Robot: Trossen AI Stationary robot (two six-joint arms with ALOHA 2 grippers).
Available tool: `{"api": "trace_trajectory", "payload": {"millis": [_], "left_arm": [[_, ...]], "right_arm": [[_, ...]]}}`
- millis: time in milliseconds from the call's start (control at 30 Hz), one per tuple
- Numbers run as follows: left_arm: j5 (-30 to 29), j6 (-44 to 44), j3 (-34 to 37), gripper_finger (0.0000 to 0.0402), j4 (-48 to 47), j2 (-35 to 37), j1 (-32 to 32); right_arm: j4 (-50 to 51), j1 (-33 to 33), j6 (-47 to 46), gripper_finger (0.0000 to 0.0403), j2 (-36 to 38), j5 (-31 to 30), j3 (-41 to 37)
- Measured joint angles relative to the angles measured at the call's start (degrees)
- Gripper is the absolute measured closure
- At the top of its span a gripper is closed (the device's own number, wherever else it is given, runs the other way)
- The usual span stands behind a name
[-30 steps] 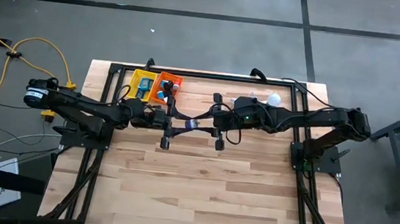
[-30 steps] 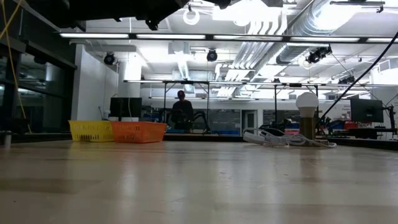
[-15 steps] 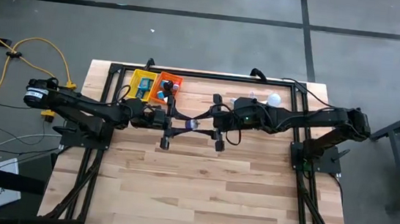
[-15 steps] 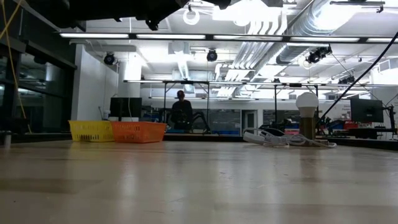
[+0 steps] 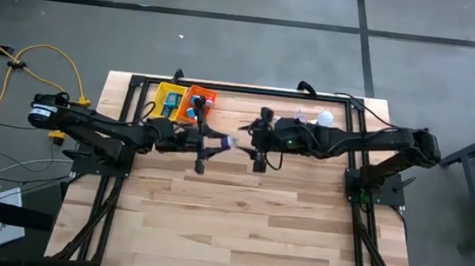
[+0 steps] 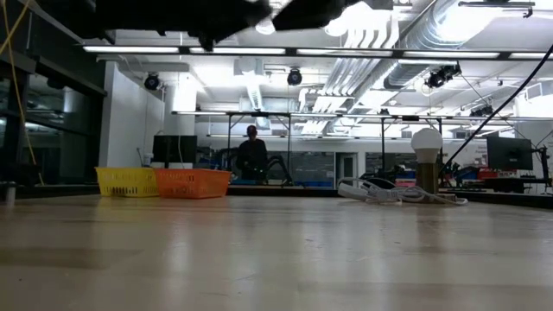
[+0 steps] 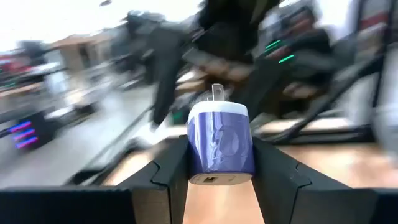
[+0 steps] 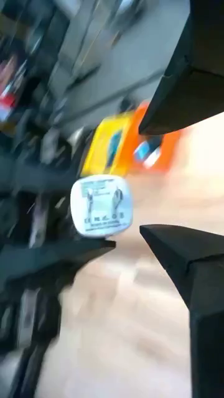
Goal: Pick & Place Office items
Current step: Put the purple adapter into the orange basket
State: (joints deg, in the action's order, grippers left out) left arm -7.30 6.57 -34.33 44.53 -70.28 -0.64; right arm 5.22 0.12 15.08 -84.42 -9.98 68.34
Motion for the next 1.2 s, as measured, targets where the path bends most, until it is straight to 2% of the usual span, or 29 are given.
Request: {"api": "trace_trajectory", "payload": {"millis": [100,200,333,500,733,867,1033,1200], "left_arm": [[-9.28,0.37,0.0,0.0267,-4.75,0.62,1.14],[-13.48,-2.64,0.0,0.0265,-12.23,1.78,4.3],[-14.0,-8.3,0.0,0.0256,-21.13,2.36,11.15],[-13.71,-13.01,0.0,0.0253,-29.51,2.32,20.72],[-7.7,-18.89,0.02,0.0252,-37.53,2.28,31.33],[-7.71,-20.42,1.46,0.0255,-37.48,1.43,32.19],[-8.98,-22.04,3.71,0.026,-32.74,-0.68,31.5],[-14.52,-24.37,4.52,0.0261,-30.46,-4.89,30.15]], "right_arm": [[5.43,-0.45,-2.1,0.017,0.2,-6.41,0.02],[11.31,-1.38,-7.15,0.017,0.11,-7.15,0.02],[15.88,-2.44,-12.17,0.017,-0.22,-3.97,0.0],[17.26,-2.86,-14.02,0.017,-0.33,-0.35,-0.02],[16.86,-2.36,-14.02,0.017,-0.33,-0.28,-0.02],[16.88,-2.36,-14.02,0.017,-0.33,-0.28,-0.02],[16.88,-2.36,-14.01,0.017,-0.33,-0.31,-0.02],[16.87,-2.36,-14.02,0.017,-0.33,0.11,-0.02]]}}
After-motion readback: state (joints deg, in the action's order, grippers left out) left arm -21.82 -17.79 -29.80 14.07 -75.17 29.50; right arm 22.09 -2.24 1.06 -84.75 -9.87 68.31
